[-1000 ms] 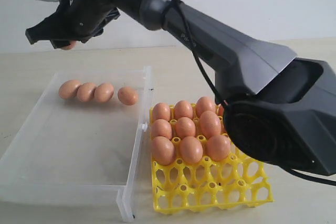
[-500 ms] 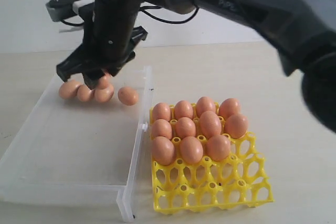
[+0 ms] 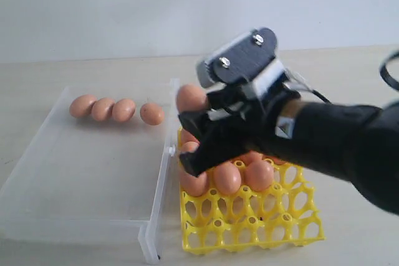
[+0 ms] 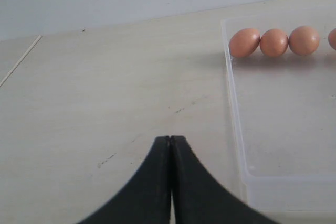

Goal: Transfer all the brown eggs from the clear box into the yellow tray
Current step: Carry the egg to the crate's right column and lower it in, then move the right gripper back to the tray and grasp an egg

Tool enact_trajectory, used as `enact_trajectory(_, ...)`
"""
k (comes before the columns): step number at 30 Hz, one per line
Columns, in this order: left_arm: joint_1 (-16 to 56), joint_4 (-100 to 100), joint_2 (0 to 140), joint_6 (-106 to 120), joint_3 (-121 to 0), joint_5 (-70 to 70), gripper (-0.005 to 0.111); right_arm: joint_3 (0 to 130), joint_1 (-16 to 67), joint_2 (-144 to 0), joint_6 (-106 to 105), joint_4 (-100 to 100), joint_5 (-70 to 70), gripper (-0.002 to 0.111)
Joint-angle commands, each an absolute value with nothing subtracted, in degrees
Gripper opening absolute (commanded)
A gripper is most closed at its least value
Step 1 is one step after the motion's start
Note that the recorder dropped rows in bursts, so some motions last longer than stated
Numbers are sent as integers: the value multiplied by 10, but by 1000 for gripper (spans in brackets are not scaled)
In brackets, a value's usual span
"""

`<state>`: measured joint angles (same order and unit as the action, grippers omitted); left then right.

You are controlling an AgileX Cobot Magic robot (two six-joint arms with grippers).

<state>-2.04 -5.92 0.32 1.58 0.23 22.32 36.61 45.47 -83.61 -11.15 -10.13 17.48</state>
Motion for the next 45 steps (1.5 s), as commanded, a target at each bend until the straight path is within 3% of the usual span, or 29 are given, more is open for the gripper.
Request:
enact_trajectory(1, -16, -58, 0, 12, 0, 218, 0, 227, 452, -808, -190, -227, 361, 0)
enact_trajectory(11, -16, -58, 0, 12, 0, 218, 0, 109, 452, -808, -189, -359, 448, 0)
enact_trajectory(30, -16, -58, 0, 13, 0, 218, 0, 158, 452, -940, -178, -413, 452, 1)
enact_trajectory(31, -16, -58, 0, 13, 0, 218, 0, 158, 452, -940, -178, -413, 451, 3)
enact_trajectory(33, -16, -58, 0, 13, 0, 218, 0, 158, 452, -940, -178, -415, 438, 17)
enact_trajectory(38, -16, -58, 0, 13, 0, 218, 0, 158, 452, -940, -179, -415, 433, 65)
enact_trajectory(39, -16, -58, 0, 13, 0, 218, 0, 158, 452, -940, -183, -415, 434, 71)
enact_trajectory(42, -16, -58, 0, 13, 0, 218, 0, 158, 452, -928, -224, -418, 430, 73)
enact_trajectory(45, -16, -58, 0, 13, 0, 218, 0, 161, 452, -875, -285, -440, 400, 62)
